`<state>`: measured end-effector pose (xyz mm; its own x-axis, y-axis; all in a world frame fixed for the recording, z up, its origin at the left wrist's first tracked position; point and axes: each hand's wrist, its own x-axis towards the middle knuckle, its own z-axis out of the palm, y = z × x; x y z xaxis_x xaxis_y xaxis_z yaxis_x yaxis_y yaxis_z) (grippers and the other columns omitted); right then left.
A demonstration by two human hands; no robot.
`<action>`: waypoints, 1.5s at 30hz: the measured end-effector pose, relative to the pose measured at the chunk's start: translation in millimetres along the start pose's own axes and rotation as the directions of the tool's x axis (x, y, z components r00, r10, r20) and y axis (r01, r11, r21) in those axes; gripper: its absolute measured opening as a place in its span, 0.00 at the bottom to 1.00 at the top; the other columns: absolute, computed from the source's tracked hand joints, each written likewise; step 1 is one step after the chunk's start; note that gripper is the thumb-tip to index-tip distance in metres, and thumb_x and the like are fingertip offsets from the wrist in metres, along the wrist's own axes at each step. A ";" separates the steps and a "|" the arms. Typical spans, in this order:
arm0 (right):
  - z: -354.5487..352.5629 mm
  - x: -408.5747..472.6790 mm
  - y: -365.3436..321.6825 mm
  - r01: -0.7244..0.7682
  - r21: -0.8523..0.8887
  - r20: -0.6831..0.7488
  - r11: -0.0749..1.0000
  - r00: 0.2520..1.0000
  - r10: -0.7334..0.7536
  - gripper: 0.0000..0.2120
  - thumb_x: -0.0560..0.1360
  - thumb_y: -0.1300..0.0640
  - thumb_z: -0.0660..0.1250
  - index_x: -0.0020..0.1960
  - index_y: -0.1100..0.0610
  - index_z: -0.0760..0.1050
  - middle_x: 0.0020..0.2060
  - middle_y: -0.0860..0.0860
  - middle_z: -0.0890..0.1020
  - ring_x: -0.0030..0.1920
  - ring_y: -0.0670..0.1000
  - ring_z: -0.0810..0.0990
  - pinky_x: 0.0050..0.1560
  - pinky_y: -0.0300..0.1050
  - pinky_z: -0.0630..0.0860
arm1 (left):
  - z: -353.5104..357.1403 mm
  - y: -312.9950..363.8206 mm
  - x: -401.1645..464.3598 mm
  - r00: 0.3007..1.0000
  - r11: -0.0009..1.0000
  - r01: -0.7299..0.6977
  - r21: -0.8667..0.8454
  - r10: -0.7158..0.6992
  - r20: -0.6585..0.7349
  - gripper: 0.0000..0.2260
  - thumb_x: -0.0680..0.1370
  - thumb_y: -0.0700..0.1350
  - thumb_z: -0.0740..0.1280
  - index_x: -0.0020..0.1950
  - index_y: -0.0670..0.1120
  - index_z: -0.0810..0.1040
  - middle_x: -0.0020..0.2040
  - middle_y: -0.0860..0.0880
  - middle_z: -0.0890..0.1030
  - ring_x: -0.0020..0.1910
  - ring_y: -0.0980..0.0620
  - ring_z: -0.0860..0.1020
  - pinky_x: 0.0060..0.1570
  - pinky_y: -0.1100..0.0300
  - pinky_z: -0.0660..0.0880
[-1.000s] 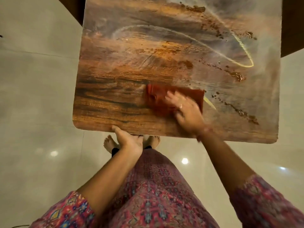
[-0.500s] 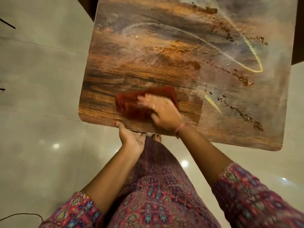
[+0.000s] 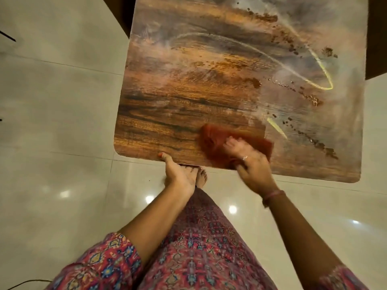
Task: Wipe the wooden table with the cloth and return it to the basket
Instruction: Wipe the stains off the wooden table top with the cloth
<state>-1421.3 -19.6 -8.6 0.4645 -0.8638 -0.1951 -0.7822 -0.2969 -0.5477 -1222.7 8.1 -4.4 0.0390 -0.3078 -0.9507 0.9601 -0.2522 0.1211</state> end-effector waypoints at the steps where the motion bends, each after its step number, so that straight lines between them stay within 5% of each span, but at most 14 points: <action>1: -12.4 10.1 16.5 -0.098 -0.013 -0.068 0.995 0.993 0.097 0.28 0.73 0.61 0.60 0.73 0.50 0.67 0.73 0.48 0.67 0.75 0.48 0.61 0.74 0.51 0.59 | -1.0 0.0 -0.2 1.000 1.000 -0.004 -0.002 0.004 0.006 0.37 0.76 0.70 0.50 0.73 0.43 0.65 0.71 0.41 0.69 0.66 0.42 0.71 0.66 0.47 0.66; 6: -2.0 71.4 -3.4 -0.523 0.028 -0.274 0.852 0.815 0.510 0.28 0.80 0.52 0.58 0.78 0.50 0.54 0.77 0.48 0.57 0.77 0.49 0.52 0.73 0.52 0.53 | 0.8 0.1 1.3 0.999 0.999 -0.018 0.046 0.019 -0.026 0.37 0.76 0.70 0.48 0.75 0.45 0.61 0.73 0.41 0.66 0.69 0.43 0.68 0.68 0.49 0.64; 9: 49.9 39.7 -63.0 -0.196 -0.008 -0.104 0.981 0.976 0.194 0.30 0.75 0.52 0.57 0.77 0.47 0.57 0.77 0.43 0.55 0.76 0.44 0.48 0.70 0.44 0.49 | 1.2 -0.8 2.2 1.000 0.996 0.007 0.089 -0.005 -0.023 0.36 0.76 0.71 0.47 0.68 0.45 0.71 0.68 0.42 0.71 0.59 0.44 0.75 0.56 0.51 0.73; 11: 64.4 -1.7 -72.4 0.009 -0.036 0.064 0.999 0.998 -0.007 0.31 0.75 0.54 0.57 0.77 0.44 0.56 0.76 0.39 0.53 0.76 0.40 0.45 0.70 0.41 0.47 | -1.6 0.3 3.9 1.000 0.994 0.010 0.107 -0.008 -0.027 0.36 0.76 0.70 0.46 0.70 0.46 0.70 0.69 0.42 0.71 0.64 0.42 0.73 0.58 0.48 0.70; 13: 47.1 -22.6 -43.4 0.004 0.003 0.028 1.000 1.000 -0.004 0.31 0.75 0.58 0.60 0.76 0.43 0.58 0.75 0.38 0.55 0.76 0.40 0.48 0.72 0.42 0.51 | -4.2 2.4 3.2 1.000 0.994 0.019 0.110 -0.020 0.008 0.36 0.77 0.70 0.46 0.74 0.45 0.65 0.71 0.42 0.68 0.66 0.42 0.70 0.60 0.46 0.68; 16: 7.3 -20.4 13.0 -0.268 0.056 -0.177 0.962 0.945 0.274 0.28 0.75 0.59 0.60 0.75 0.49 0.62 0.74 0.46 0.63 0.76 0.48 0.56 0.72 0.57 0.61 | -6.3 3.5 0.0 0.999 0.996 0.026 0.081 -0.029 0.040 0.39 0.76 0.70 0.46 0.77 0.43 0.57 0.75 0.41 0.62 0.73 0.42 0.63 0.69 0.47 0.62; 21: 13.0 20.7 -5.3 -0.613 0.133 -0.311 0.779 0.720 0.620 0.29 0.79 0.53 0.58 0.78 0.50 0.53 0.78 0.46 0.55 0.78 0.50 0.49 0.75 0.55 0.49 | -7.0 3.7 0.1 0.999 0.994 0.007 0.107 -0.011 0.035 0.39 0.76 0.70 0.46 0.76 0.43 0.57 0.75 0.41 0.62 0.73 0.43 0.63 0.71 0.47 0.60; 25: 61.5 3.9 -71.2 -0.282 -0.053 -0.109 0.958 0.955 0.275 0.31 0.76 0.51 0.54 0.78 0.47 0.53 0.78 0.43 0.53 0.77 0.46 0.47 0.72 0.46 0.46 | -7.6 2.6 2.9 0.999 0.990 -0.003 0.140 -0.002 0.034 0.39 0.76 0.70 0.45 0.75 0.42 0.60 0.73 0.40 0.65 0.71 0.43 0.66 0.66 0.49 0.65; 29: 38.7 -25.0 -35.3 -0.136 -0.083 -0.066 0.987 0.989 0.130 0.29 0.75 0.51 0.52 0.77 0.46 0.57 0.75 0.40 0.54 0.75 0.41 0.49 0.73 0.43 0.49 | -8.6 3.0 5.3 1.000 0.990 0.001 0.142 -0.005 0.026 0.38 0.77 0.70 0.46 0.76 0.44 0.59 0.74 0.40 0.64 0.71 0.42 0.66 0.66 0.46 0.66; 32: -2.2 -36.3 26.0 -0.398 -0.006 -0.246 0.917 0.890 0.385 0.31 0.73 0.58 0.56 0.76 0.51 0.59 0.76 0.46 0.59 0.76 0.49 0.54 0.74 0.54 0.57 | -7.8 1.8 3.2 1.000 0.994 -0.003 0.110 0.000 0.028 0.38 0.76 0.70 0.48 0.77 0.45 0.56 0.75 0.40 0.62 0.72 0.41 0.65 0.70 0.45 0.63; 36: -33.9 -12.0 55.9 -0.720 0.237 -0.360 0.652 0.558 0.747 0.30 0.79 0.58 0.59 0.78 0.52 0.53 0.77 0.53 0.56 0.77 0.54 0.53 0.75 0.57 0.52 | -1.4 -13.9 -2.9 1.000 0.990 -0.007 0.144 0.006 0.011 0.38 0.76 0.69 0.51 0.77 0.43 0.57 0.75 0.40 0.62 0.72 0.41 0.64 0.70 0.47 0.63; 37: -28.6 -3.2 45.4 -0.722 0.245 -0.359 0.647 0.552 0.752 0.30 0.79 0.57 0.60 0.78 0.53 0.52 0.78 0.53 0.56 0.77 0.54 0.53 0.75 0.56 0.51 | 1.0 -21.9 -6.0 1.000 0.986 0.000 0.165 -0.001 0.008 0.39 0.76 0.69 0.51 0.77 0.43 0.57 0.75 0.40 0.62 0.73 0.41 0.64 0.70 0.48 0.62; 41: 22.3 -5.0 -19.8 -0.273 0.017 -0.112 0.962 0.955 0.273 0.31 0.76 0.55 0.57 0.78 0.50 0.55 0.77 0.46 0.56 0.78 0.49 0.50 0.74 0.50 0.48 | 14.9 -64.1 -18.9 1.000 0.965 0.006 0.261 -0.007 0.005 0.36 0.77 0.68 0.49 0.72 0.41 0.65 0.71 0.40 0.69 0.68 0.43 0.70 0.65 0.51 0.69; 45: -1.2 -42.3 25.7 -0.037 0.017 0.013 0.999 0.999 0.037 0.29 0.75 0.57 0.58 0.76 0.46 0.61 0.76 0.42 0.60 0.75 0.40 0.50 0.72 0.45 0.50 | 31.4 -102.7 -19.9 1.000 0.965 0.016 0.263 -0.012 -0.019 0.35 0.78 0.67 0.49 0.75 0.43 0.62 0.72 0.40 0.68 0.68 0.43 0.70 0.65 0.51 0.67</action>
<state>-1461.6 8.9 -13.4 0.4410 -0.8686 -0.2260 -0.7915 -0.2577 -0.5542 -1330.7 11.3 11.1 0.0329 -0.2875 -0.9572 0.8540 -0.4895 0.1764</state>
